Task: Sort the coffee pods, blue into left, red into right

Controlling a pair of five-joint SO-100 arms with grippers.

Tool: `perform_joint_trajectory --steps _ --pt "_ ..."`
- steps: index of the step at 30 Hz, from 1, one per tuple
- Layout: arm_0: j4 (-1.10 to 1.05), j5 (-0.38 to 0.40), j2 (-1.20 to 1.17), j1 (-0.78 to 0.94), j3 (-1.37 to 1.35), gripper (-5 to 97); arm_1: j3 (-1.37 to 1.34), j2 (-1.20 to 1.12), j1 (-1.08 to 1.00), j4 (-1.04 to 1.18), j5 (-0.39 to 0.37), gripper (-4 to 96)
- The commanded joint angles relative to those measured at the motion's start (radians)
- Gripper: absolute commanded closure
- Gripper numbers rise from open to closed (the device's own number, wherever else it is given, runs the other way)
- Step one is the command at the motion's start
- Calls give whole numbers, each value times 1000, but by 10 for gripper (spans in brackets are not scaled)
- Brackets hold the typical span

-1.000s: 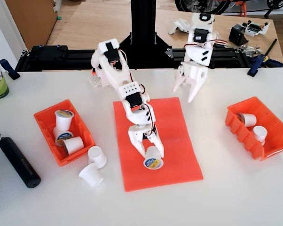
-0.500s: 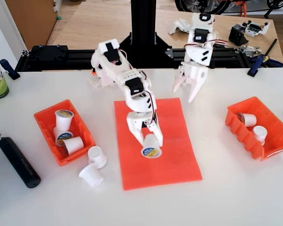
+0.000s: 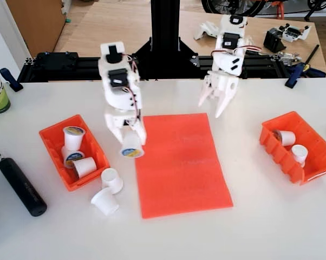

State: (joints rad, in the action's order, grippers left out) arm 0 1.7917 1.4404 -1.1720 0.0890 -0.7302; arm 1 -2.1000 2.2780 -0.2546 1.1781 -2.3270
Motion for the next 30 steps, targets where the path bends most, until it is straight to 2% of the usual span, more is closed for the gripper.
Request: perform_joint_trajectory --steps 1,3,6,9,11,14,17,20,26,30 --pt "5 158 -242 -84 -229 788 5 18 -28 5 28 592" --pt "0 221 -339 -120 -351 789 8 18 -49 3 48 592" --pt "-109 272 -485 -152 -601 789 12 18 -57 -5 46 593" --pt "-476 313 -765 -158 -1095 791 5 14 -55 -31 25 596" --pt "-680 319 -857 -163 -1295 799 5 0 -52 -51 14 597" --pt "-790 291 -815 -173 -1292 796 5 -26 -48 -84 -2 597" --pt "-851 311 -807 -224 -1278 799 5 -29 -46 -86 -5 596" --pt "-838 331 -804 -252 -1204 800 5 -29 -60 -80 12 595" --pt "-676 311 -804 -242 -969 800 2 -29 -81 -77 35 594" --pt "-775 327 -775 -255 -942 800 -29 -29 -81 -101 32 594"
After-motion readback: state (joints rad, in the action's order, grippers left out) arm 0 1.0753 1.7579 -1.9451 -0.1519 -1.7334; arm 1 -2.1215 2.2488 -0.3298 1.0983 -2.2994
